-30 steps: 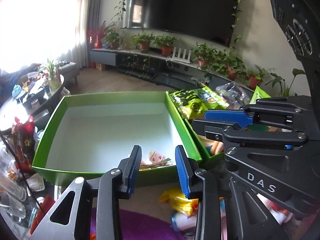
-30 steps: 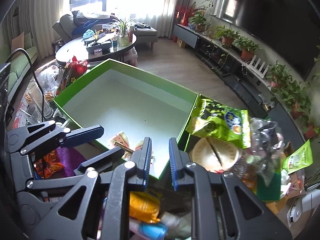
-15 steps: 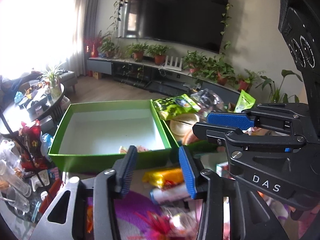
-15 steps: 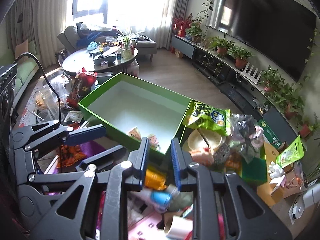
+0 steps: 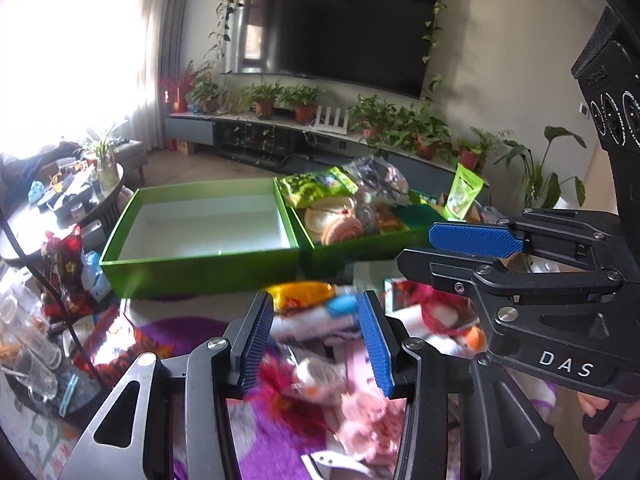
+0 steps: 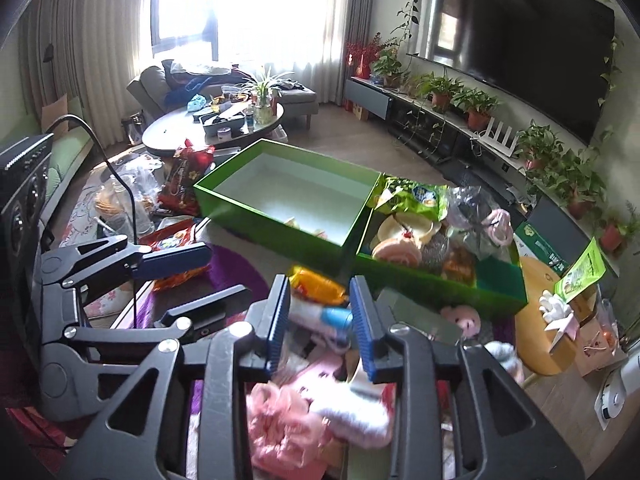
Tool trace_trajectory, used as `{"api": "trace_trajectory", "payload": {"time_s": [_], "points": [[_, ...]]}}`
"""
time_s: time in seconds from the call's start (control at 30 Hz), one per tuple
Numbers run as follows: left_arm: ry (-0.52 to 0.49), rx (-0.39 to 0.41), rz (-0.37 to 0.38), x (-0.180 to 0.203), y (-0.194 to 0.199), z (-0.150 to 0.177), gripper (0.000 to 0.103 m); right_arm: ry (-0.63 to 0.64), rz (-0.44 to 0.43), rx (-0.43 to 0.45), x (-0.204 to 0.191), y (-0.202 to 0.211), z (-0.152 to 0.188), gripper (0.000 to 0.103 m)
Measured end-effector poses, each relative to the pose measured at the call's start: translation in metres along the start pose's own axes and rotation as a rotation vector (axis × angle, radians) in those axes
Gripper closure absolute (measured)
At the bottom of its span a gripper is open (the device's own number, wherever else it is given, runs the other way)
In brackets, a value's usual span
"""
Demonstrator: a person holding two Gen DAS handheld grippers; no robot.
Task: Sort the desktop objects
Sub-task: 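Move the right tool back to the pink ribbon flower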
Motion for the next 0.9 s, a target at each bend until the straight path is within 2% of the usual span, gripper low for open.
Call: {"api": "trace_trajectory", "payload": {"time_s": [0.6,0.77,0.9], "points": [[0.011,-0.032,0.008,0.034,0.020,0.040,0.059,-0.088,-0.056,-0.004,0.004,0.027,0.058,0.072],[0.023,-0.053,0.043,0.041,0.016,0.054,0.059,-0.121,-0.063,-0.011,0.010,0.029,0.077,0.072],[0.010,-0.068,0.046,0.046,0.012,0.068,0.059,-0.154,-0.091,-0.034,0.013,0.024,0.094,0.067]]}}
Point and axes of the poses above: each gripper's, at about its wrist camera, not at the fingertips, and y roughly against the way its jaws point, x to its right, z to its underside, the point moved 5 cm from there along -y, roughly the way its jaws point, and after that the axes turned 2 degrees about x, right-handed, at the moved point
